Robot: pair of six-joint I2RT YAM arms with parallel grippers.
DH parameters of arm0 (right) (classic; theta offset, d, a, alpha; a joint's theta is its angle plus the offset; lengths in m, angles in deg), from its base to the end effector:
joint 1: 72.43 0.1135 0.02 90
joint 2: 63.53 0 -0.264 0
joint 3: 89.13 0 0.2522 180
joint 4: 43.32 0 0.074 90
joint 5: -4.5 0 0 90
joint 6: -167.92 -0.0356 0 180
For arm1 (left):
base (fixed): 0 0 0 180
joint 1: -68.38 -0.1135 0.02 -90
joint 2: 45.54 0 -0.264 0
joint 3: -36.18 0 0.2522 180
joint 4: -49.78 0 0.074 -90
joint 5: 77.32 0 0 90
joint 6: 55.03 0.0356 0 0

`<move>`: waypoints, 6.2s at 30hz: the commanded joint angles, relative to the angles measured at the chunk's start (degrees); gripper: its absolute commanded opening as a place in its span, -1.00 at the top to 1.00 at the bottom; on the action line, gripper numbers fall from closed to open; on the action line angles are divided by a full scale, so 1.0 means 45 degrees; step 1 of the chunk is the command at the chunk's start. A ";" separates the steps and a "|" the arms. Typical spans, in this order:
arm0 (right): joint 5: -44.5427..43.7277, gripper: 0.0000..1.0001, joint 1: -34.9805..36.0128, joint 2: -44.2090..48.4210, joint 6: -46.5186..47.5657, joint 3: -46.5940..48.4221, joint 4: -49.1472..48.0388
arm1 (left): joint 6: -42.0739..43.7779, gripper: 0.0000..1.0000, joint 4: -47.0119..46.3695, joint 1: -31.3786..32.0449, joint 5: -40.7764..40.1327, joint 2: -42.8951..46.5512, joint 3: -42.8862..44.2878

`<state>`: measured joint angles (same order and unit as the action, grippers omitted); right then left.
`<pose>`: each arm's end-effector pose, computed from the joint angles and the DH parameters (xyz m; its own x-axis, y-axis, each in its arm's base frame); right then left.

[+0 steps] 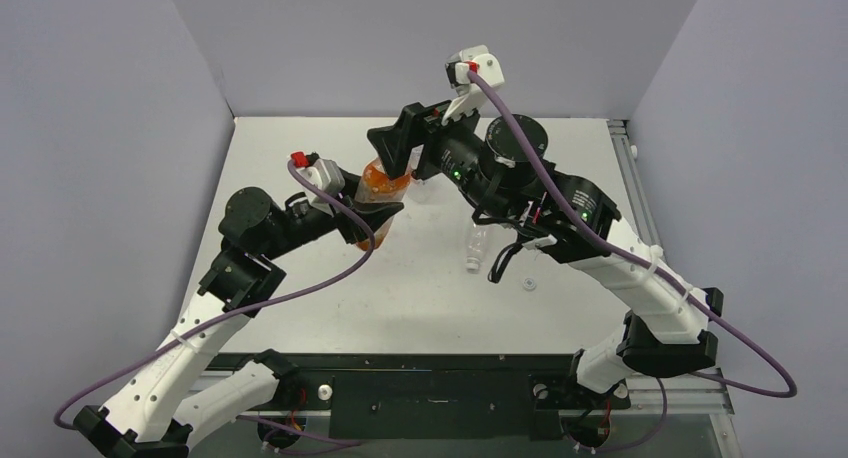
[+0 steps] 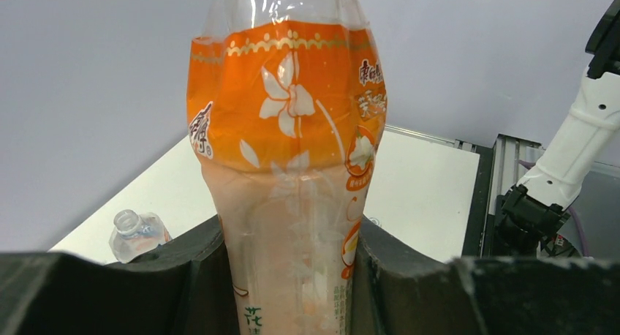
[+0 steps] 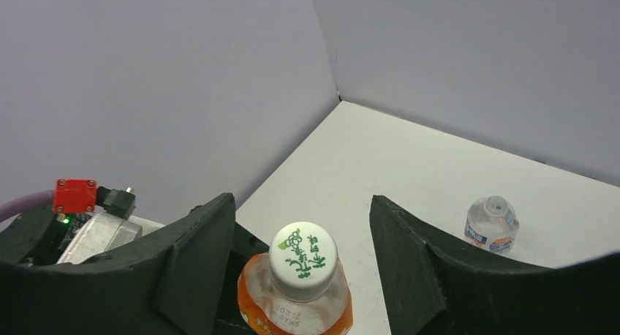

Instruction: Unscrew the bottle caps

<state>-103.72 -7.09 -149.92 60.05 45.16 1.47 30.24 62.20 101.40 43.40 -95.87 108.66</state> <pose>0.1270 0.2499 0.5700 -0.2034 0.2556 -0.9451 -0.7046 0.6321 0.3226 0.1479 -0.1178 0.4295 0.0678 -0.1286 -0.9894 0.8993 0.4373 0.0048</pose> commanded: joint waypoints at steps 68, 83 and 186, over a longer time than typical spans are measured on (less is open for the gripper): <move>0.0476 0.12 -0.0126 0.0191 0.0072 0.0397 0.0600 | 0.1719 0.83 -0.0282 0.0150 0.0202 0.0053 0.0372; 0.6447 1.00 -0.1122 0.1442 0.1346 -0.0992 -0.0925 | -0.1332 0.84 -0.1312 0.0129 0.2730 -0.0101 0.0556; -0.1875 1.00 -0.6216 0.2894 -0.4927 -1.8582 -0.5493 | 0.9715 0.88 0.3276 -0.2604 -0.4010 -0.8298 -0.0218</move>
<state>-109.67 -34.58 -132.63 40.88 -36.94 -13.81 69.01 75.88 90.64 28.10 -130.07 102.80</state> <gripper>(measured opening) 0.289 0.359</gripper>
